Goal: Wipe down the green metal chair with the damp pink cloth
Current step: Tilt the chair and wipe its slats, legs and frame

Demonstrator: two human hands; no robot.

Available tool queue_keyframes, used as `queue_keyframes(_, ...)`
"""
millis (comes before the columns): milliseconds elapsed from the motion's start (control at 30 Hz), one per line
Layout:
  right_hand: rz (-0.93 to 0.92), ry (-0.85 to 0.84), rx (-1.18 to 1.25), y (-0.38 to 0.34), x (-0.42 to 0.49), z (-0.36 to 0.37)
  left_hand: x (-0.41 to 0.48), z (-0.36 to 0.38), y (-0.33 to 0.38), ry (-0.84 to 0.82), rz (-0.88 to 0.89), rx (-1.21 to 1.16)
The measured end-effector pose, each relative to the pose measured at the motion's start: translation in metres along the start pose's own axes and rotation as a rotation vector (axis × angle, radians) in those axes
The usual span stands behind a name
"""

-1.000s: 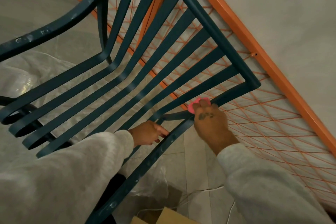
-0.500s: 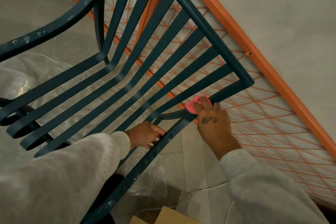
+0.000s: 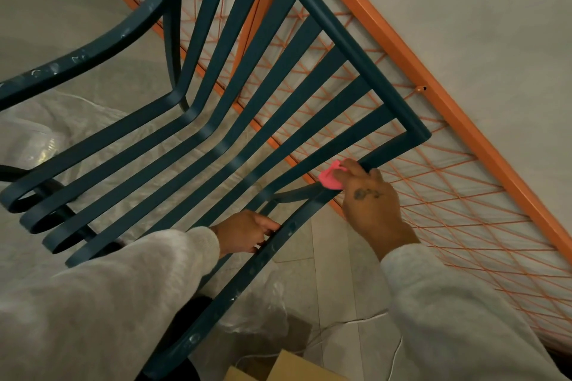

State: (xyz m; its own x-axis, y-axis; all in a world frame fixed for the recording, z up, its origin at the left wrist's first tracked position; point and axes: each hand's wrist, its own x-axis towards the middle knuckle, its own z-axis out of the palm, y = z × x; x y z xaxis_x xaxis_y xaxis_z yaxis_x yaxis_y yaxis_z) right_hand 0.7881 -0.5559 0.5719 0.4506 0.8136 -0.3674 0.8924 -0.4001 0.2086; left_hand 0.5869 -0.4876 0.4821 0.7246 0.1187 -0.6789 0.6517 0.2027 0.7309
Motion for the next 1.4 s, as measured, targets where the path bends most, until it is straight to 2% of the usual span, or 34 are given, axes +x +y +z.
queue_keyframes(133,0.009,-0.011,0.102,-0.017,-0.019,0.016,-0.004,0.001,-0.001,0.004,-0.010,0.010)
queue_keyframes(300,-0.160,-0.125,0.190,-0.035,-0.039,0.039,-0.010,0.001,-0.001,0.008,-0.037,-0.015)
queue_keyframes(533,0.005,0.048,0.162,-0.008,-0.029,0.034,-0.014,0.005,-0.004,0.029,-0.039,-0.034)
queue_keyframes(600,-0.019,0.088,0.257,-0.015,-0.040,0.055,-0.015,0.007,-0.005,0.032,-0.040,-0.021)
queue_keyframes(700,0.026,0.182,0.579,-0.034,-0.064,0.081,-0.016,0.006,-0.007,0.054,-0.083,-0.056)
queue_keyframes(767,0.064,0.213,0.635,-0.046,-0.074,0.091,-0.017,0.006,-0.006,0.059,-0.103,-0.065)
queue_keyframes(867,0.080,0.100,0.773,-0.057,-0.078,0.096,-0.018,0.008,-0.004,0.063,-0.101,-0.064)
queue_keyframes(1033,0.084,-0.089,0.798,-0.073,-0.091,0.102,-0.020,0.010,-0.007,0.085,-0.081,0.017)
queue_keyframes(1133,0.039,-0.027,0.748,-0.066,-0.086,0.098,-0.018,0.011,-0.012,0.097,-0.095,0.050)
queue_keyframes(1267,0.156,0.171,0.816,-0.066,-0.077,0.093,-0.018,0.011,-0.014,0.092,-0.107,0.055)
queue_keyframes(1400,0.090,0.013,0.763,-0.081,-0.096,0.099,-0.021,0.015,-0.016,0.115,-0.120,0.038)
